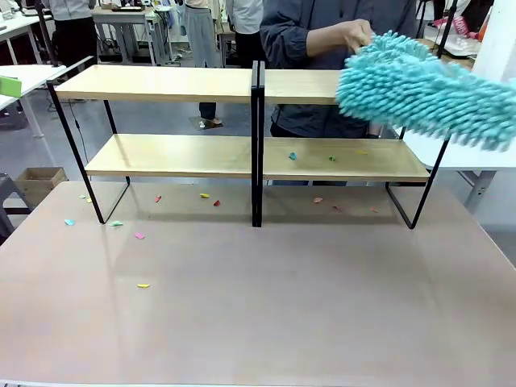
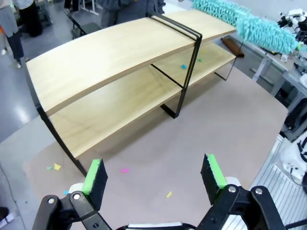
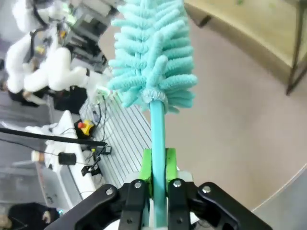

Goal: Clean the shelves.
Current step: Clean a randomly selected level of the Shelf with the Duster.

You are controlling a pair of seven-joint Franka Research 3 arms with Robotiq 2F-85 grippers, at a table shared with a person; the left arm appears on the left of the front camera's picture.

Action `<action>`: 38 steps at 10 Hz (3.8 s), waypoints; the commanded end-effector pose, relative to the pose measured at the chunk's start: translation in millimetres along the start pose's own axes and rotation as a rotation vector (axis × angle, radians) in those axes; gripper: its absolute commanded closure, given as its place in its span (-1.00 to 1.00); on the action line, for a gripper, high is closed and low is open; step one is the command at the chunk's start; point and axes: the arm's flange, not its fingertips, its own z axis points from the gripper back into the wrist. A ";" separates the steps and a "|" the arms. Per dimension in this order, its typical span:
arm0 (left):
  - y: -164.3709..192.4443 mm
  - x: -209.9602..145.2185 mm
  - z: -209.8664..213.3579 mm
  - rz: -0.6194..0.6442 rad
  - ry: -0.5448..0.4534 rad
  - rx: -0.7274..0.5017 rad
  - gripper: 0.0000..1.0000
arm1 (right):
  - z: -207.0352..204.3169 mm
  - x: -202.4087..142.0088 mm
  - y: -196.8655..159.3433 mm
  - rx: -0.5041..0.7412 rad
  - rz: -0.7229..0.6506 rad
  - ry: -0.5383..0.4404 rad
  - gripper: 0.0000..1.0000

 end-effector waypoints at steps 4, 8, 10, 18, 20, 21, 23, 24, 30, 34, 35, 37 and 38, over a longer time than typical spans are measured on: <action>1.0 0.2 -1.7 0.001 -0.006 -0.010 -1.00 | 101.4 -42.8 -4.2 0.411 0.137 -0.171 0.74; 1.0 0.2 -1.7 0.001 -0.006 -0.010 -1.00 | 27.3 -47.0 34.5 0.396 0.136 0.407 0.74; 1.0 0.2 -1.7 0.001 -0.006 -0.010 -1.00 | -11.2 -39.8 55.0 0.389 0.190 0.786 0.74; 1.0 0.2 -1.7 0.001 -0.006 -0.010 -1.00 | 31.7 -40.4 22.3 0.284 0.114 0.182 0.74; 1.0 0.2 -1.7 0.001 -0.006 -0.010 -1.00 | 56.0 -62.2 8.3 0.282 0.090 0.081 0.74; 1.0 0.2 -1.7 0.001 -0.006 -0.010 -1.00 | 70.3 -72.2 -0.1 0.234 0.038 -0.042 0.74; 1.0 0.2 -1.7 0.001 -0.006 -0.010 -1.00 | 87.6 -97.1 -8.2 0.064 -0.038 -0.229 0.74; 1.0 0.2 -1.7 0.001 -0.006 -0.010 -1.00 | 94.8 -104.8 -9.9 -0.056 -0.121 -0.318 0.74; 1.0 0.2 -1.7 0.001 -0.006 -0.010 -1.00 | 119.4 -95.4 -27.0 -0.201 -0.238 -0.363 0.74; 1.0 0.2 -1.7 0.001 -0.006 -0.010 -1.00 | 119.4 -95.4 -27.0 -0.201 -0.238 -0.363 0.74; 1.0 0.2 -1.7 0.001 -0.006 -0.010 -1.00 | 119.4 -95.4 -27.0 -0.201 -0.238 -0.363 0.74; 1.0 0.2 -1.7 0.001 -0.006 -0.010 -1.00 | 119.4 -95.4 -27.0 -0.201 -0.238 -0.363 0.74; 1.0 0.2 -1.7 0.001 -0.006 -0.010 -1.00 | 119.4 -95.4 -27.0 -0.201 -0.238 -0.363 0.74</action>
